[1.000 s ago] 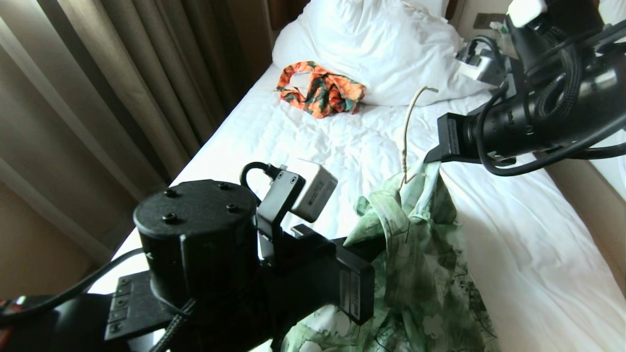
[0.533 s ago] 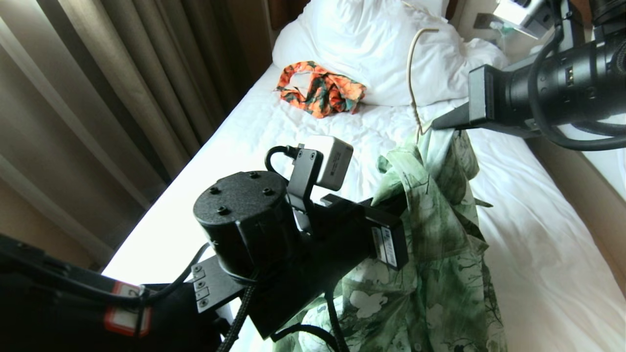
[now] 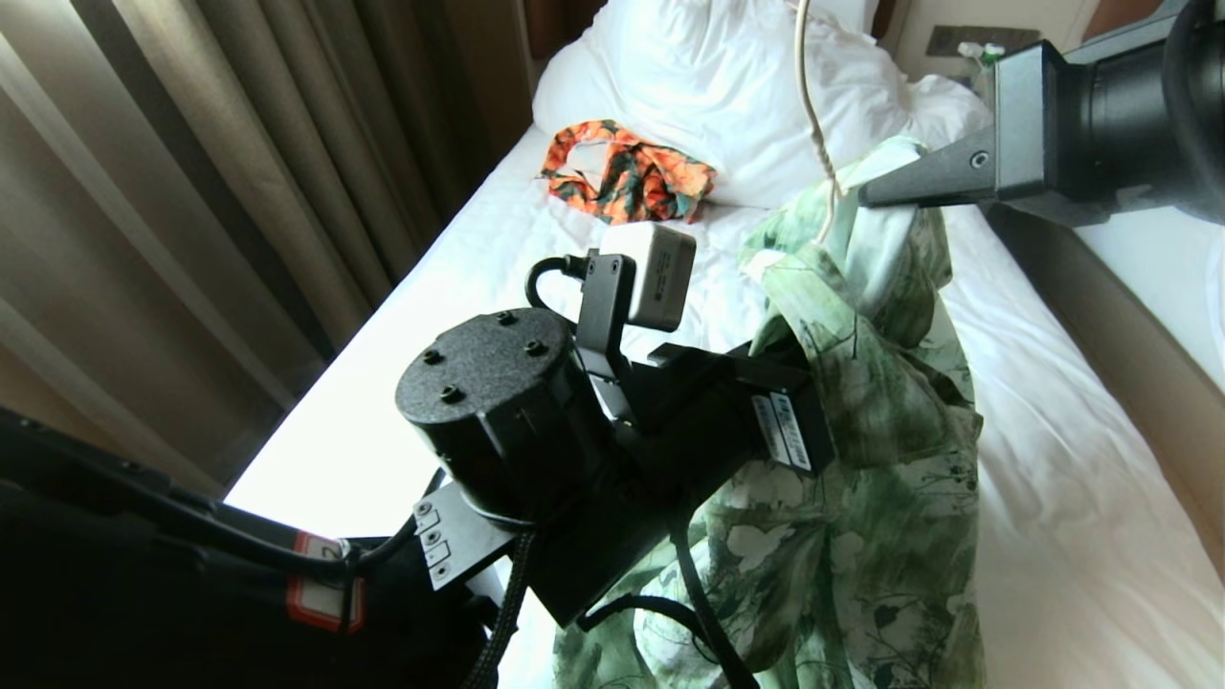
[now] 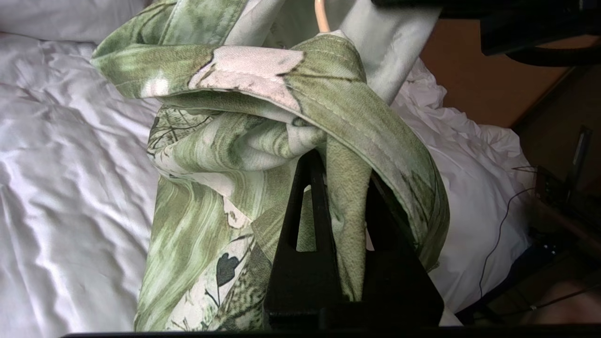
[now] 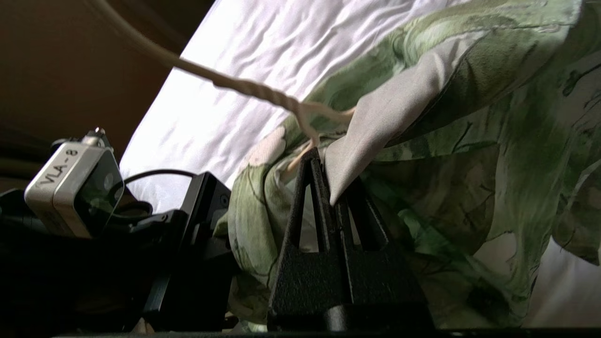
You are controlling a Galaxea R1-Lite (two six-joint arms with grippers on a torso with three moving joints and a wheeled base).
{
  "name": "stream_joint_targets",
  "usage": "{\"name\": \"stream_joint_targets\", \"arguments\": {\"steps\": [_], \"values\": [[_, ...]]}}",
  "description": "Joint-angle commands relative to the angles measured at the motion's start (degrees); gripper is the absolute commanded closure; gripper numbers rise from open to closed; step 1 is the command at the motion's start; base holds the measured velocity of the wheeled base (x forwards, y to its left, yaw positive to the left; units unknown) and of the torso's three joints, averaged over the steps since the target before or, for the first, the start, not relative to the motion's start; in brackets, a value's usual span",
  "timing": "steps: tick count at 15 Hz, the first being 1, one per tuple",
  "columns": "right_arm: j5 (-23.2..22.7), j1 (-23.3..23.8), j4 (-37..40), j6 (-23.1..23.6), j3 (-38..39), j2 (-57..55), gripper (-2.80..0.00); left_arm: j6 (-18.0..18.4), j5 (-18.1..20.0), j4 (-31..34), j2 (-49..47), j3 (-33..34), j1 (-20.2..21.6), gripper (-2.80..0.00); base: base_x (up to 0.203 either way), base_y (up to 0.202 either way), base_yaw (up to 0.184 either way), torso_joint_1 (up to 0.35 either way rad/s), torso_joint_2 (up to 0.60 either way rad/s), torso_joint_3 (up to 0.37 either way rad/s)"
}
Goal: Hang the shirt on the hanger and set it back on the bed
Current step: Hook the other side of the shirt onto the hanger
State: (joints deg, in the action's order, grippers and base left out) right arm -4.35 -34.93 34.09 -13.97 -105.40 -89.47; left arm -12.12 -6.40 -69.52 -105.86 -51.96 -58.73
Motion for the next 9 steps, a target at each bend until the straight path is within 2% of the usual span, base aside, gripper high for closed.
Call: {"name": "stream_joint_targets", "arguments": {"steps": [1,9], "values": [[0.03,-1.22,2.07,-0.09,0.67,1.86,0.0,0.37,-0.28,-0.26,0.19,-1.04,0.02,0.0,0.0,0.0,0.0,0.0,0.0,0.0],[1.41,-2.16,4.23,-0.09,1.85,3.87,0.0,2.45,-0.28,-0.16,3.28,-1.39,-0.68,0.0,0.0,0.0,0.0,0.0,0.0,0.0]]}}
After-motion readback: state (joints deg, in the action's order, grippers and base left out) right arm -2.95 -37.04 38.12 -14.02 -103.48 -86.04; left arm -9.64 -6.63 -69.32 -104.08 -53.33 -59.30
